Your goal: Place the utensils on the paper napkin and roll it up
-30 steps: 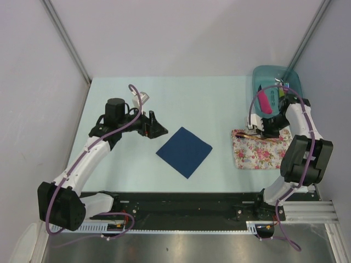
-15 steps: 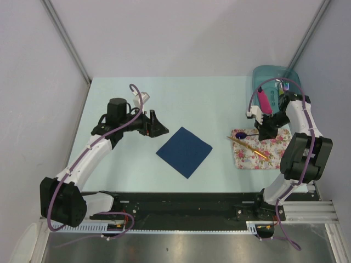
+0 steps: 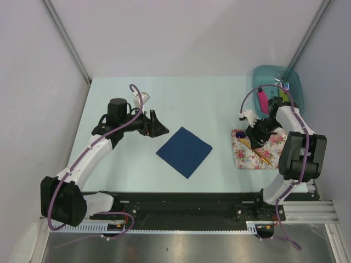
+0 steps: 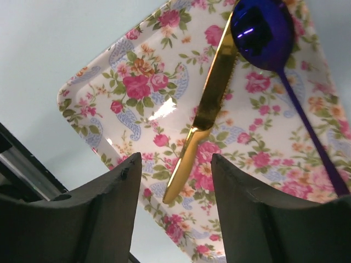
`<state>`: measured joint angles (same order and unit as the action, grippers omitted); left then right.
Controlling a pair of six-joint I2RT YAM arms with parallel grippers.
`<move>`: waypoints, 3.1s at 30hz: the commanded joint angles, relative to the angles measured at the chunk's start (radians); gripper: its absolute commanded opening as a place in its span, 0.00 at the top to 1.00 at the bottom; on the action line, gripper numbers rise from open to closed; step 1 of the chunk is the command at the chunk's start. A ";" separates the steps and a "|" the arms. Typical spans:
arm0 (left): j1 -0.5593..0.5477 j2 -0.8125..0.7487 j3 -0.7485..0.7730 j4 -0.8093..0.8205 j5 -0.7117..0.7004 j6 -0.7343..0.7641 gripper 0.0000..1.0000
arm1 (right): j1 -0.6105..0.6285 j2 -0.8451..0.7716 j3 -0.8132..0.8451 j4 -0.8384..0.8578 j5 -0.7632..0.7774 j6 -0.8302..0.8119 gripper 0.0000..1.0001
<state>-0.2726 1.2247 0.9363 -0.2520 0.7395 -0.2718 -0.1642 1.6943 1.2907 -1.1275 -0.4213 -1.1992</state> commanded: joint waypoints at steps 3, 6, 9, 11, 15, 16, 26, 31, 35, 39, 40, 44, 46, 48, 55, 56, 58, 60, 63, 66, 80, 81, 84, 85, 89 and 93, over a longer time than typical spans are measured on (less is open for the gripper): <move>0.004 -0.016 -0.005 0.014 0.003 0.003 0.11 | 0.023 0.025 -0.097 0.179 0.114 0.127 0.43; 0.006 -0.017 -0.010 0.013 -0.003 0.006 0.11 | 0.022 0.034 -0.143 0.254 0.162 0.165 0.44; 0.006 -0.017 -0.014 0.016 -0.005 0.005 0.11 | 0.022 0.044 -0.171 0.300 0.182 0.190 0.47; 0.006 -0.016 -0.013 0.016 -0.006 0.008 0.11 | 0.023 0.044 -0.194 0.317 0.187 0.205 0.49; 0.006 -0.021 -0.016 0.016 -0.014 0.011 0.11 | 0.034 0.022 -0.252 0.392 0.214 0.236 0.55; 0.006 -0.022 -0.019 0.016 -0.015 0.011 0.11 | 0.037 0.016 -0.264 0.411 0.222 0.239 0.57; 0.006 -0.036 -0.017 0.002 -0.034 0.020 0.11 | 0.072 -0.004 -0.292 0.407 0.243 0.331 0.92; 0.006 -0.039 -0.011 -0.013 -0.038 0.028 0.11 | 0.071 -0.077 -0.231 0.322 0.208 0.374 1.00; 0.009 -0.042 0.001 -0.036 -0.045 0.045 0.10 | 0.078 -0.157 -0.157 0.238 0.165 0.447 1.00; 0.013 -0.040 0.012 -0.052 -0.046 0.048 0.09 | 0.150 -0.205 -0.094 0.221 0.161 0.581 1.00; 0.018 -0.044 0.012 -0.053 -0.046 0.048 0.08 | 0.161 -0.203 -0.061 0.225 0.164 0.627 1.00; 0.036 -0.083 -0.002 -0.027 -0.061 0.040 0.05 | 0.299 -0.157 0.048 0.261 0.165 0.881 1.00; 0.055 -0.106 -0.020 -0.020 -0.065 0.037 0.05 | 0.356 -0.108 0.108 0.276 0.150 0.953 1.00; 0.070 -0.113 -0.018 -0.030 -0.071 0.030 0.04 | 0.382 -0.078 0.136 0.293 0.136 1.059 1.00; 0.142 -0.133 0.009 -0.070 -0.087 0.046 0.00 | 0.517 0.022 0.168 0.437 0.134 1.370 1.00; 0.147 -0.136 0.012 -0.078 -0.098 0.037 0.00 | 0.550 0.043 0.171 0.442 0.133 1.409 1.00; 0.151 -0.139 0.021 -0.076 -0.136 0.014 0.00 | 0.587 0.062 0.177 0.454 0.176 1.513 1.00; 0.151 -0.125 0.024 -0.067 -0.179 -0.016 0.00 | 0.656 0.085 0.194 0.459 0.243 1.541 1.00; 0.165 -0.137 0.010 -0.035 -0.181 -0.040 0.00 | 0.725 0.113 0.206 0.486 0.314 1.607 1.00; 0.173 -0.142 0.013 -0.038 -0.207 -0.027 0.00 | 0.773 0.162 0.243 0.453 0.348 1.662 1.00; 0.173 -0.154 -0.024 -0.010 -0.193 -0.053 0.00 | 0.865 0.343 0.392 0.399 0.411 1.777 1.00; 0.173 -0.154 -0.027 -0.010 -0.195 -0.053 0.00 | 0.864 0.353 0.406 0.390 0.411 1.785 1.00; 0.173 -0.157 -0.036 -0.006 -0.193 -0.055 0.00 | 0.873 0.389 0.435 0.379 0.414 1.791 1.00; 0.173 -0.157 -0.037 -0.006 -0.193 -0.055 0.00 | 0.874 0.395 0.437 0.379 0.417 1.799 1.00; 0.171 -0.157 -0.047 0.002 -0.192 -0.061 0.01 | 0.887 0.418 0.437 0.370 0.420 1.808 1.00; 0.173 -0.154 -0.050 0.008 -0.190 -0.063 0.00 | 0.893 0.429 0.437 0.367 0.457 1.808 1.00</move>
<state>-0.1059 1.0908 0.8932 -0.2924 0.5514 -0.3161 0.7136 2.1124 1.6798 -0.7502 -0.0071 0.5842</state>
